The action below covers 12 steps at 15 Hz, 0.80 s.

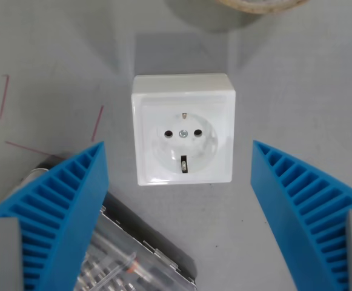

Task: Move above the white socket

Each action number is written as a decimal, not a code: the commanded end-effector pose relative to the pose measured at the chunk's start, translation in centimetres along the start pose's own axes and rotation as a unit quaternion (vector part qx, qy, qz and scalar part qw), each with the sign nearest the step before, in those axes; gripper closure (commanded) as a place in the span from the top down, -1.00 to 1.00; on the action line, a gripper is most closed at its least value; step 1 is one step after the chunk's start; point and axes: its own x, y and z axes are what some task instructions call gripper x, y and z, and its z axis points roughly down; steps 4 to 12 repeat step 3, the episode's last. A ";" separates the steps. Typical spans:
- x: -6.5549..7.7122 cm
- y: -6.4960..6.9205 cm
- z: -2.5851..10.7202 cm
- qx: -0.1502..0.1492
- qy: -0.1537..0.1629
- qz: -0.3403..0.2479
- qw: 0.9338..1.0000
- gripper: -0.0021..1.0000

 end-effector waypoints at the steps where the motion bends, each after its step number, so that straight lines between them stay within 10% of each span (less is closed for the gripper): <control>1: 0.5 0.7 0.2 0.014 0.004 -0.013 1.000 1.00; 12: 0.5 0.7 0.3 0.014 0.004 -0.012 1.000 1.00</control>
